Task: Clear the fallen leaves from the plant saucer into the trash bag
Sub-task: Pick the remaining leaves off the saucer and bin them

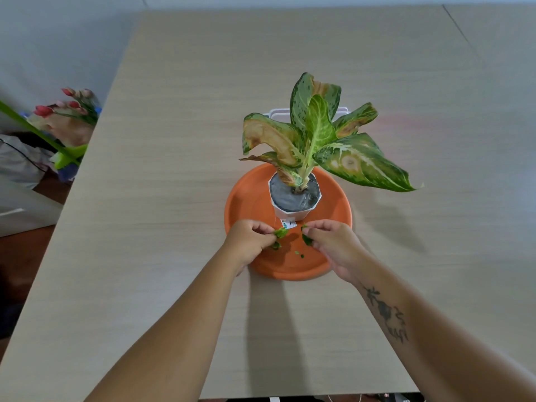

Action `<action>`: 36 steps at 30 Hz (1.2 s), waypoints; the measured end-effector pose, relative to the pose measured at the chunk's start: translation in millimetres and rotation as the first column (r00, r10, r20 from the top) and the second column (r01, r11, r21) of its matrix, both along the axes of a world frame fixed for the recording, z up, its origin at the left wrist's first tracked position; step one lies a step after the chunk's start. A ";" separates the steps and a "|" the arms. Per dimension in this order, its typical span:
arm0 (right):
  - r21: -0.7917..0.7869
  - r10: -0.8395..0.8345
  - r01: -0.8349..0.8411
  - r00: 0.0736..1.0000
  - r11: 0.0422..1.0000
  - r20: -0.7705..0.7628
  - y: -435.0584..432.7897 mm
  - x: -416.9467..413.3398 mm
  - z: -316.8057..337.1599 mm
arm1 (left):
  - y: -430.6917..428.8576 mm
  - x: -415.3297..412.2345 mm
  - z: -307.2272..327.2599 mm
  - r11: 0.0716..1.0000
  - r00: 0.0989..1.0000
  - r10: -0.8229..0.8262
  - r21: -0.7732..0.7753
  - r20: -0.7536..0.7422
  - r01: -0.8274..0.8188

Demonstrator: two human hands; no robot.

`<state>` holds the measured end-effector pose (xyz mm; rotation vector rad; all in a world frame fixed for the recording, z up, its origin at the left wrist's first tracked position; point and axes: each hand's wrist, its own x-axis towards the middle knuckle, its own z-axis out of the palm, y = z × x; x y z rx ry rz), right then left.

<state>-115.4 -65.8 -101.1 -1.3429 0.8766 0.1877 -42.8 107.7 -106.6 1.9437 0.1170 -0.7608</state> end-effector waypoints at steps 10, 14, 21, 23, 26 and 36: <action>0.615 -0.372 0.283 0.928 0.736 0.019 -8.2 -11.9 18.5 | 0.8 -17.4 17.6 0.742 0.809 0.344 -0.389 -0.477 -0.546; 0.692 -0.432 0.326 0.902 0.644 -0.023 -3.1 -18.8 14.5 | 0.3 -30.5 13.8 0.641 0.751 0.341 -0.444 -0.566 -0.626; 0.725 -0.389 0.251 0.921 0.642 0.025 -0.1 -18.7 20.8 | -1.9 -47.8 27.6 0.537 0.713 0.392 -0.485 -0.581 -0.690; 0.722 -0.364 0.216 0.930 0.658 0.054 1.7 -16.6 22.7 | -0.3 -50.3 31.4 0.506 0.703 0.419 -0.494 -0.575 -0.707; 0.730 -0.324 0.169 0.943 0.662 0.076 8.3 -14.1 24.0 | 5.6 -54.5 35.6 0.464 0.695 0.456 -0.518 -0.555 -0.718; 0.741 -0.210 0.096 0.976 0.664 0.062 86.2 -8.6 36.3 | 76.0 -71.0 43.4 0.348 0.638 0.552 -0.547 -0.537 -0.761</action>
